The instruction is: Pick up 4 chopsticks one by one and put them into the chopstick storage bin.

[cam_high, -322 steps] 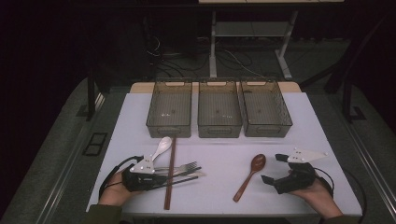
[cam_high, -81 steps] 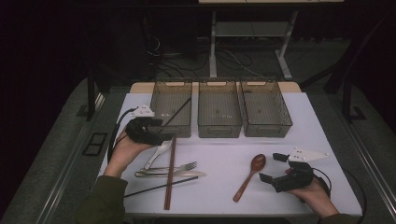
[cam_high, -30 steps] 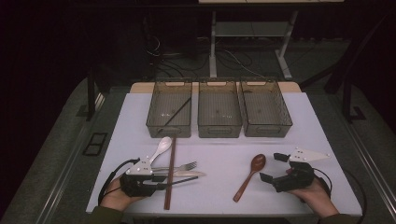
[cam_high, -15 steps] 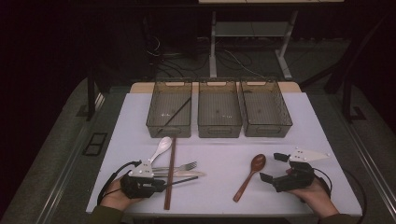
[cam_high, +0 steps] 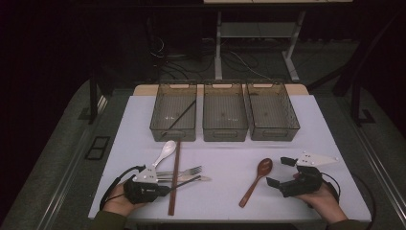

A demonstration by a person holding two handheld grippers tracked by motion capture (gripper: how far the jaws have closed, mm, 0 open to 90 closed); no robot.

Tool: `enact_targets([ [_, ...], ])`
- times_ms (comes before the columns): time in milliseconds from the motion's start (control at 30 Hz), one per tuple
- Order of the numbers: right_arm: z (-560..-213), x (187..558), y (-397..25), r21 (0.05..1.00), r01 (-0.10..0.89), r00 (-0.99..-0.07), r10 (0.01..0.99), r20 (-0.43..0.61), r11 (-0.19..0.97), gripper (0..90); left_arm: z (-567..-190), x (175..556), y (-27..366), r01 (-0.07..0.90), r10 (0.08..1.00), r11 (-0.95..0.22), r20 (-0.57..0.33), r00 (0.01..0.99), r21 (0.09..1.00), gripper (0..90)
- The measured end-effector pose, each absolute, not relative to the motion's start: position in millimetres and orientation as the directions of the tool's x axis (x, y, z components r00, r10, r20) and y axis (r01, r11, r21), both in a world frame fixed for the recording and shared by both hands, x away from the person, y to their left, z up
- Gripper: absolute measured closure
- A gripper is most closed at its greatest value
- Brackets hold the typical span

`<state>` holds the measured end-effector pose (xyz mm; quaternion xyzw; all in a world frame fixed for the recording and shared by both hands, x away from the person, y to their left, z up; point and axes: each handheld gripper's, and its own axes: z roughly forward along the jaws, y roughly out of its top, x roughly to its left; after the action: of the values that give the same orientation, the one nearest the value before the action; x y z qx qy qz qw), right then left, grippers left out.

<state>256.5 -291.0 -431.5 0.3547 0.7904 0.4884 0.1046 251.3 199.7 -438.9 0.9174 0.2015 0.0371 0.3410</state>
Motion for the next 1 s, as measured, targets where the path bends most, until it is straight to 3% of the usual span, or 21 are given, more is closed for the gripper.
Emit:
enact_targets([
  [1000, -436.1, 259.7, -287.9, 0.831, 0.477, -0.721, 0.668, 0.182, 0.288, 1.0, -431.6, 255.6, 195.6, 0.380, 0.434, -0.648, -0.090, 0.897, 0.660, 85.0],
])
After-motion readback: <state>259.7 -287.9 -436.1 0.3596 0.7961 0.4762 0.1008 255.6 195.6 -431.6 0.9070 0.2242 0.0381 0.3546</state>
